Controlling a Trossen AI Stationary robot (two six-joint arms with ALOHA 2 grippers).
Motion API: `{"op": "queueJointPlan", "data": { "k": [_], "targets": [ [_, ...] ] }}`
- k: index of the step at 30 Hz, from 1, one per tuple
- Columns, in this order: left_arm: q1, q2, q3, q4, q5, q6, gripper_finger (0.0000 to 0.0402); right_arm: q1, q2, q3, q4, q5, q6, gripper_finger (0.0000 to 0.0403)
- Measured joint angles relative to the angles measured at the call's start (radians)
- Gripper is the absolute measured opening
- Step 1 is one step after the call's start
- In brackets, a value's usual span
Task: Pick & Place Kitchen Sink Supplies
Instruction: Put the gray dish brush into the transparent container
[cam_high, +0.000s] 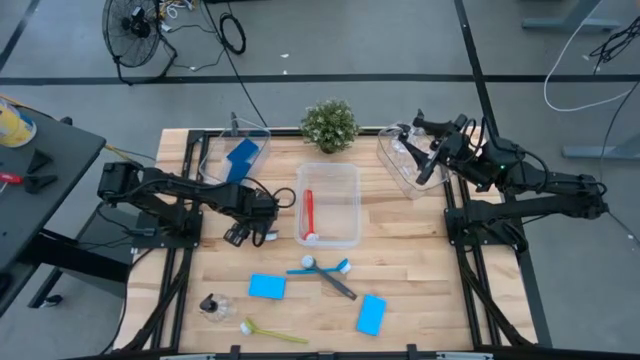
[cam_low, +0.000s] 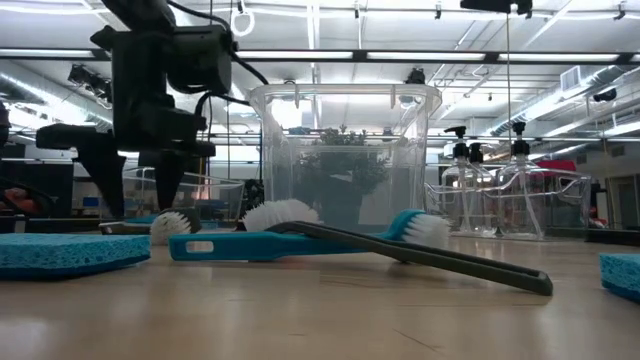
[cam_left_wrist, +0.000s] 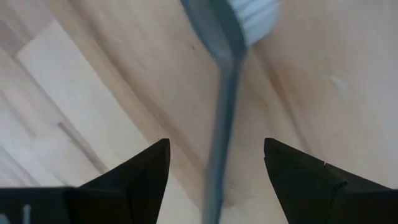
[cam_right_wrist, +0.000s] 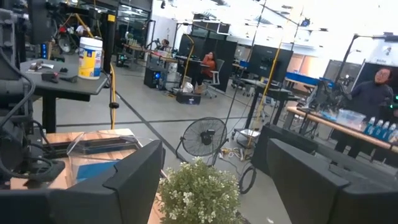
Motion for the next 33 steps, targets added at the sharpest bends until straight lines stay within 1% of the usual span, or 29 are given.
{"op": "queueJointPlan", "data": {
  "k": [6, 15, 21, 28, 33],
  "targets": [
    [0.003, 0.0, -0.04, 0.079, -0.012, 0.011, 0.0265, 0.0, 0.0, 0.0, 0.0, 0.003, 0.01, 0.0292],
    [0.003, 0.0, -0.086, 0.107, -0.013, 0.011, 0.0259, 0.0, 0.0, 0.0, 0.0, 0.025, 0.01, 0.0292],
    [0.003, 0.0, -0.096, 0.117, -0.003, 0.01, 0.023, 0.0, 0.0, 0.0, 0.0, 0.025, 0.01, 0.0292],
    [0.003, 0.0, -0.096, 0.12, 0.047, 0.002, 0.018, 0.0, 0.0, 0.0, 0.0, 0.025, 0.01, 0.0292],
    [0.003, 0.0, -0.096, 0.12, 0.047, -0.002, 0.0152, 0.0, 0.0, 0.0, 0.001, 0.025, 0.01, 0.0292]
  ]
}}
